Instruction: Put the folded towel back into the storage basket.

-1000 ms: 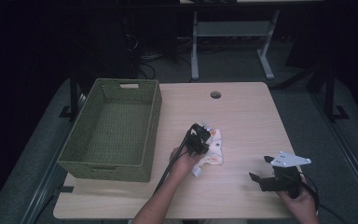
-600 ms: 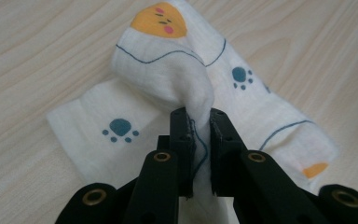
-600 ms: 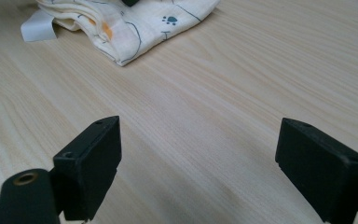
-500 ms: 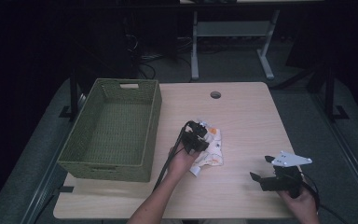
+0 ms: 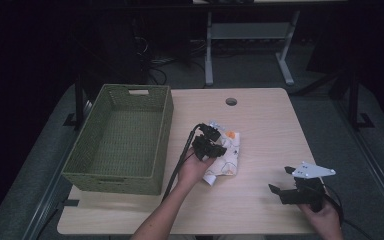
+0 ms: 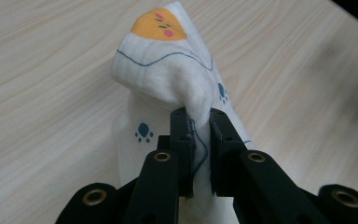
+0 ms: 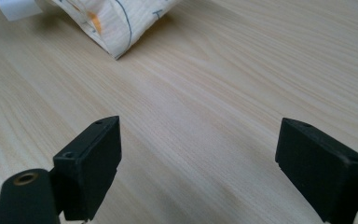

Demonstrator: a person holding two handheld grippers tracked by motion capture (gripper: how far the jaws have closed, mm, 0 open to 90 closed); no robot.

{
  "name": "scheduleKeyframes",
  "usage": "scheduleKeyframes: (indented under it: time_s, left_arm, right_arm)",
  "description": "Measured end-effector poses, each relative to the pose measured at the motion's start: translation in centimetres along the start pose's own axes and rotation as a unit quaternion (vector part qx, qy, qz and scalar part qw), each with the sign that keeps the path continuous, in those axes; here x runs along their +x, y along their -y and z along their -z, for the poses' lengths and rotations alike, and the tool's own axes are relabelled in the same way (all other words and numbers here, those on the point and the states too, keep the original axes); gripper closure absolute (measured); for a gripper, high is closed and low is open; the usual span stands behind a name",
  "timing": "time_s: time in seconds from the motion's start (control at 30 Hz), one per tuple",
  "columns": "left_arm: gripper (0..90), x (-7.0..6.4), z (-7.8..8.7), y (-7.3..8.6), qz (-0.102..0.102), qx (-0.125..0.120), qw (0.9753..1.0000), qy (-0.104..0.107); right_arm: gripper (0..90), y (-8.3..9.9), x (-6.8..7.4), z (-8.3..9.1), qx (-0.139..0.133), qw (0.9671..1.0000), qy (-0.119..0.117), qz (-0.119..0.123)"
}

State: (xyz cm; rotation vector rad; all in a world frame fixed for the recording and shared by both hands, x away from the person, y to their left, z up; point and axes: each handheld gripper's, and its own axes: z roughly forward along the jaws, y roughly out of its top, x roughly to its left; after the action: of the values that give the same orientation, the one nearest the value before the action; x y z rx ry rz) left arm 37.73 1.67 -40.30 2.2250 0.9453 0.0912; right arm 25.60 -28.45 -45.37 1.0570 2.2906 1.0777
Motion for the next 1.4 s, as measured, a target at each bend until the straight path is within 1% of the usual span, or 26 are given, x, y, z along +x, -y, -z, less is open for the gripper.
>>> scheduleKeyframes:
  time_s: [0.13,0.17,0.23,0.33,0.4,0.47,0.53,0.6,0.67,0.7,0.77,0.8,0.83,1.03,1.07,1.1,1.13,1.2,1.27,1.3,1.33,1.4]
  left_arm:
    - [82.7,0.1,1.0,-0.2,0.007,-0.006,0.9999,0.013]
    - [82.7,0.2,1.4,-0.3,0.013,-0.012,0.9996,0.022]
    - [82.7,0.3,1.9,-0.3,0.016,-0.013,0.9994,0.029]
    - [82.7,0.5,2.7,-0.5,0.033,-0.024,0.9981,0.046]
    - [82.7,0.7,3.3,-0.5,0.036,-0.023,0.9976,0.055]
    - [82.6,0.8,3.7,-0.4,0.049,-0.027,0.9962,0.067]
    - [82.6,0.9,4.2,-0.5,0.051,-0.031,0.9956,0.071]
    - [82.6,0.9,4.7,-0.6,0.059,-0.036,0.994,0.084]
    - [82.6,0.9,5.1,-0.7,0.061,-0.04,0.993,0.093]
    - [82.6,0.8,5.4,-0.8,0.062,-0.041,0.9922,0.1]
    - [82.6,0.8,5.9,-0.9,0.07,-0.05,0.9895,0.116]
    - [82.6,0.8,5.9,-0.9,0.07,-0.05,0.9895,0.116]
    - [82.6,0.7,6.4,-1.1,0.069,-0.049,0.9886,0.124]
    - [82.6,0.6,7.6,-1.4,0.072,-0.059,0.986,0.138]
    - [82.6,0.6,7.9,-1.4,0.072,-0.06,0.9858,0.139]
    - [82.6,0.6,8.1,-1.5,0.071,-0.062,0.9862,0.136]
    - [82.6,0.7,8.5,-1.5,0.075,-0.065,0.9847,0.143]
    - [82.6,0.7,8.6,-1.6,0.076,-0.068,0.9844,0.144]
    - [82.6,0.8,9.1,-1.6,0.072,-0.067,0.9851,0.14]
    - [82.6,0.9,9.3,-1.6,0.073,-0.068,0.9843,0.146]
    - [82.6,1.0,9.5,-1.6,0.077,-0.073,0.9826,0.152]
    - [82.6,1.0,9.9,-1.6,0.078,-0.077,0.9822,0.152]
  right_arm:
    - [13.9,0.0,0.0,0.0,0.002,1.0,0.001,0.0]
    - [13.9,0.0,0.0,0.0,0.002,1.0,0.001,0.0]
    - [13.9,0.0,0.0,0.0,0.0,1.0,0.001,0.0]
    - [13.9,0.0,0.0,0.0,0.0,1.0,0.001,-0.001]
    - [13.9,0.0,0.0,0.0,0.001,1.0,0.002,0.0]
    - [13.9,0.0,0.0,0.0,0.0,1.0,0.002,0.0]
    - [13.9,0.0,0.0,0.0,0.0,1.0,0.002,0.0]
    - [13.9,0.0,0.0,0.0,0.0,1.0,0.002,0.0]
    - [13.9,0.0,-0.1,0.0,0.0,1.0,0.002,0.0]
    - [13.9,0.0,-0.1,0.0,0.0,1.0,0.002,0.0]
    - [13.9,0.0,-0.1,0.0,0.0,1.0,0.002,0.0]
    - [13.9,0.0,-0.1,0.0,0.0,1.0,0.002,0.0]
    - [13.9,0.0,-0.1,0.0,0.0,1.0,0.003,0.0]
    - [13.9,-0.1,0.0,0.0,0.0,1.0,0.003,0.0]
    - [13.9,-0.1,0.0,0.0,0.0,1.0,0.003,0.0]
    - [13.9,-0.1,0.0,0.0,0.0,1.0,0.003,0.0]
    - [13.9,-0.1,0.0,0.0,0.0,1.0,0.003,0.0]
    - [13.9,-0.1,0.0,0.0,0.001,1.0,0.004,0.0]
    - [13.9,-0.1,-0.1,0.0,0.001,1.0,0.004,0.0]
    - [13.9,-0.1,-0.1,0.0,0.001,1.0,0.004,0.0]
    - [13.9,-0.1,-0.1,0.0,0.001,1.0,0.004,-0.001]
    - [13.9,-0.1,-0.1,0.0,0.001,1.0,0.005,0.0]
